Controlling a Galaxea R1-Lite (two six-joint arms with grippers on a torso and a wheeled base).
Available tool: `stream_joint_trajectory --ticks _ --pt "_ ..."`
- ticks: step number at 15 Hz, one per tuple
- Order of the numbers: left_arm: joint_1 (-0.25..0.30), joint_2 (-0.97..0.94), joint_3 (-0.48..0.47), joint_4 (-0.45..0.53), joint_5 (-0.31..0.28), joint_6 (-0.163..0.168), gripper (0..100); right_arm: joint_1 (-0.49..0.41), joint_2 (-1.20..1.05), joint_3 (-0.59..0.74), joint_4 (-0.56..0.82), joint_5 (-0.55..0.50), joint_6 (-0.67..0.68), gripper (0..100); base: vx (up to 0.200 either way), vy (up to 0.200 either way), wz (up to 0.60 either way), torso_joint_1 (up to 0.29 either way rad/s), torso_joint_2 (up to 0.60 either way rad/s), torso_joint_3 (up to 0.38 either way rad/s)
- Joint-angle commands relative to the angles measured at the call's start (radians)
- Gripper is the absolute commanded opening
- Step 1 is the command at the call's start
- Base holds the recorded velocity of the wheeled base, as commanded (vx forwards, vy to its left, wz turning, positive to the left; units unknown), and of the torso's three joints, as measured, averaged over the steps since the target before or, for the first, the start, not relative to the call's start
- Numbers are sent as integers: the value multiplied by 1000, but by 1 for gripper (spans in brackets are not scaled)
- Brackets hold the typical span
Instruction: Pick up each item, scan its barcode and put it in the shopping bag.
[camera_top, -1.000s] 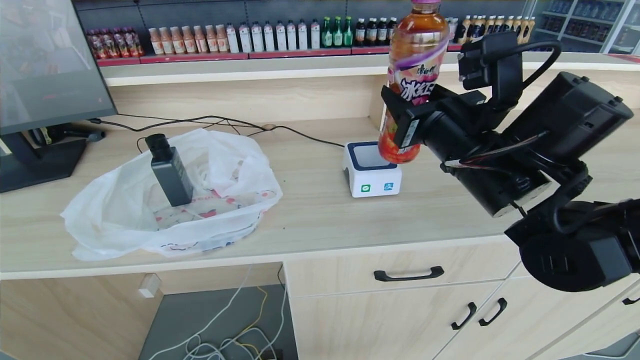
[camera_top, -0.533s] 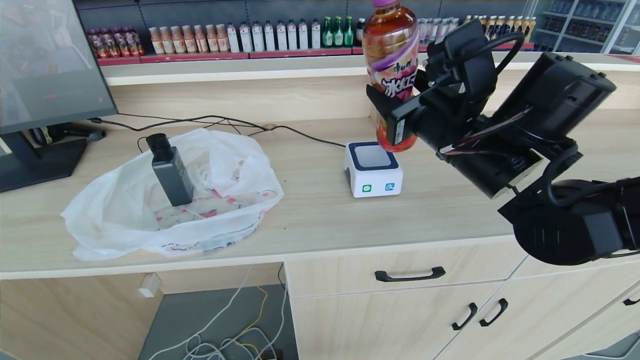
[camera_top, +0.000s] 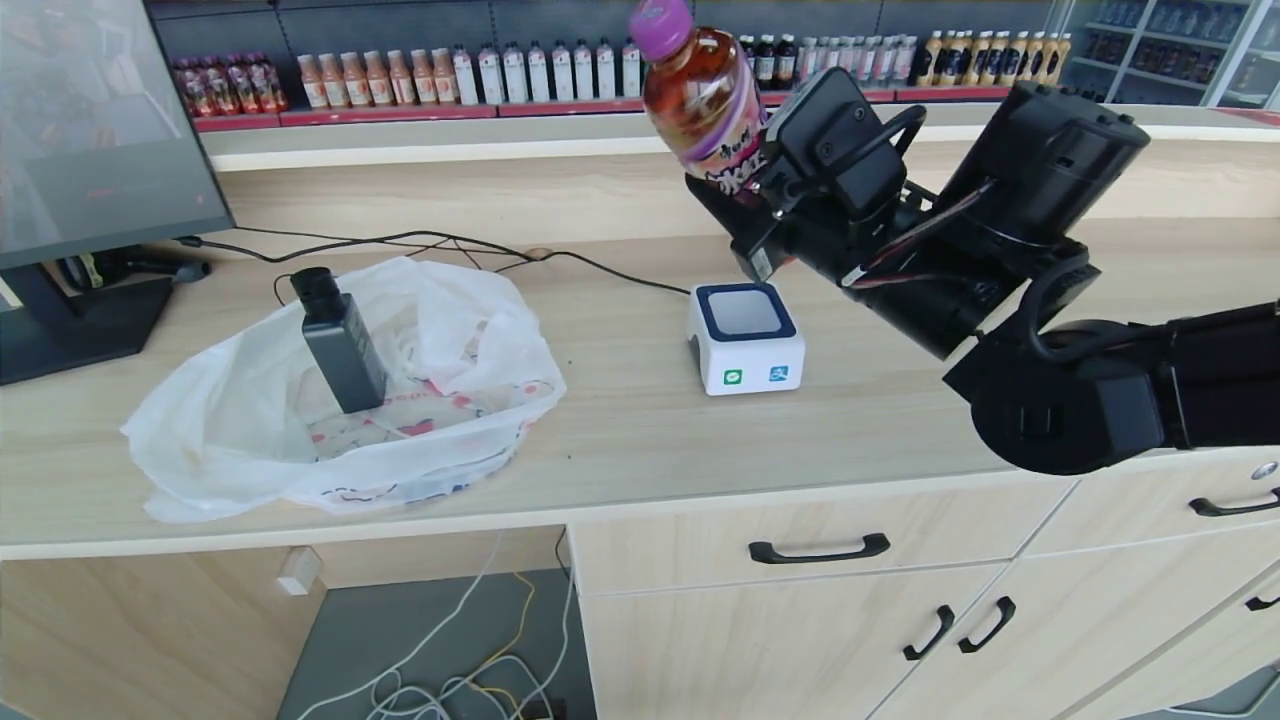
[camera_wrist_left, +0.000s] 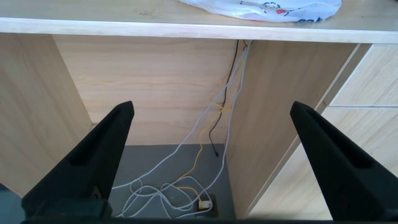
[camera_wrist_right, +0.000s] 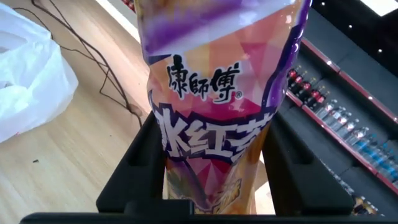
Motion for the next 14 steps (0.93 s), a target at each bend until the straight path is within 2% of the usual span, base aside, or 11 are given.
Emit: stream_joint_trajectory --ticks 1,4,12,14 --pt "0 0 0 0 0 0 100 1 13 -7 21 13 -34 0 0 0 0 0 0 0" --pt "0 0 0 0 0 0 100 3 4 -56 90 74 -72 0 0 0 0 0 0 0" --pt "0 0 0 0 0 0 100 -26 -18 -197 453 281 -235 0 0 0 0 0 0 0" --pt "0 0 0 0 0 0 100 -40 -16 -225 502 311 -276 0 0 0 0 0 0 0"
